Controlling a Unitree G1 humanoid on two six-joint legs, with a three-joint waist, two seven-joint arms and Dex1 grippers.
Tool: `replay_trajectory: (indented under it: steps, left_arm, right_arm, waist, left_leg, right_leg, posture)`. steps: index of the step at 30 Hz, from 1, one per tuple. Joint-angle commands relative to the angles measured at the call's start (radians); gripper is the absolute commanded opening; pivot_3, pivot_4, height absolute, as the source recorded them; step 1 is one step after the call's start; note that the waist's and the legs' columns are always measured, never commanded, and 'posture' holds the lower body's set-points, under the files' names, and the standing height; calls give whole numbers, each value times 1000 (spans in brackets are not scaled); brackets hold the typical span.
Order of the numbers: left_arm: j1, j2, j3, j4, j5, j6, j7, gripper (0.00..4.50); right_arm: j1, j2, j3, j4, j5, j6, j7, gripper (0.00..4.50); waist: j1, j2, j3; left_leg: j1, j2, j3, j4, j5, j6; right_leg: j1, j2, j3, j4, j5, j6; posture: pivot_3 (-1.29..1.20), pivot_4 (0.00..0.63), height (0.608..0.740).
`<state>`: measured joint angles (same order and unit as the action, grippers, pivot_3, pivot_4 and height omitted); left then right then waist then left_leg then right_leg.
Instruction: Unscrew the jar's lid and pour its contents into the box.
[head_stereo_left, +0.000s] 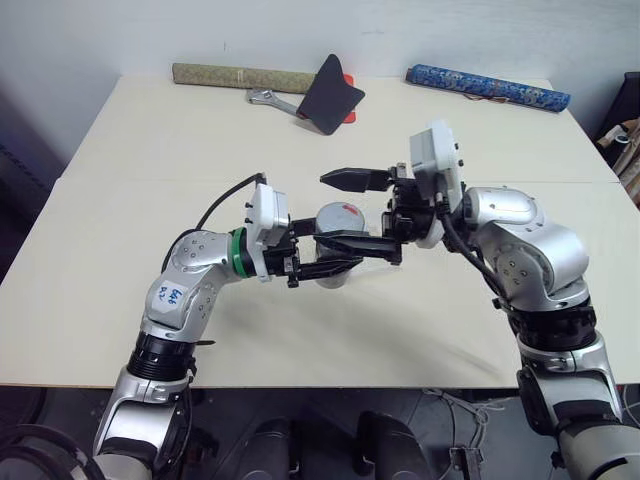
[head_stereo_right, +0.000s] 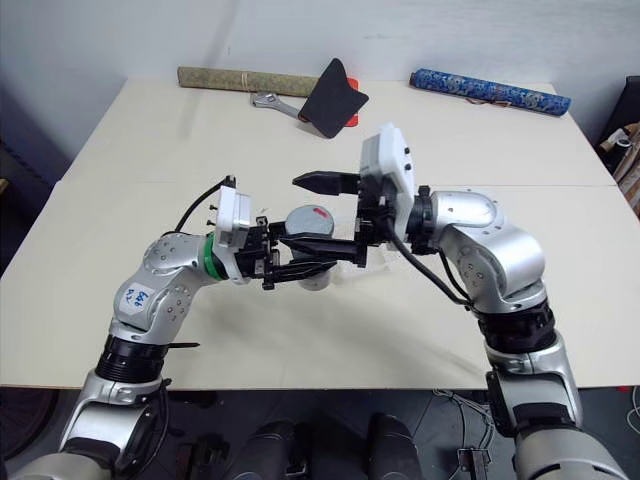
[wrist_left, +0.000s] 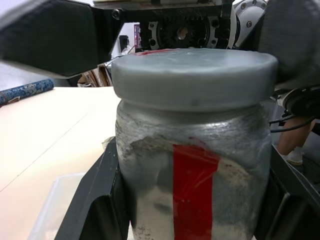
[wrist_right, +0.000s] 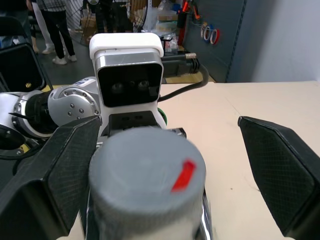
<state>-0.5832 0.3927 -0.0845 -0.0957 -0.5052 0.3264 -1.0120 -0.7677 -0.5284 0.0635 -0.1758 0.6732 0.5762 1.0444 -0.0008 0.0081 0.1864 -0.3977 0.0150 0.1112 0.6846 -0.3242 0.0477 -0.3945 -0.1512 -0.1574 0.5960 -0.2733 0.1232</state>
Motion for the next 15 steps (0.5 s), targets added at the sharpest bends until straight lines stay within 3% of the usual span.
replay_trajectory:
  steps: [1, 10, 15]
  left_arm:
    - [2, -6, 3, -34, -14, -43, -36, 2395]
    - [-2, -9, 10, -12, -5, -68, -39, 2395]
    - [-3, -9, 13, -4, 4, -80, -27, 2395]
  right_arm:
    - [10, -47, -89, 54, -6, -24, 4, 4461]
    - [40, -76, -136, 55, 16, -16, 35, 4461]
    - [22, -88, -158, -14, 111, 67, 50, 4461]
  waist:
    - [0, 0, 0]
    - [0, 0, 0]
    - [1, 0, 0]
  left_leg:
    - [0, 0, 0, 0, 0, 0]
    - [0, 0, 0, 0, 0, 0]
    - [0, 0, 1, 0, 0, 0]
  right_leg:
    - [0, 0, 0, 0, 0, 0]
    - [0, 0, 0, 0, 0, 0]
    - [0, 0, 1, 0, 0, 0]
  posture:
    - [0, 150, 740]
    - [0, 150, 740]
    - [0, 150, 740]
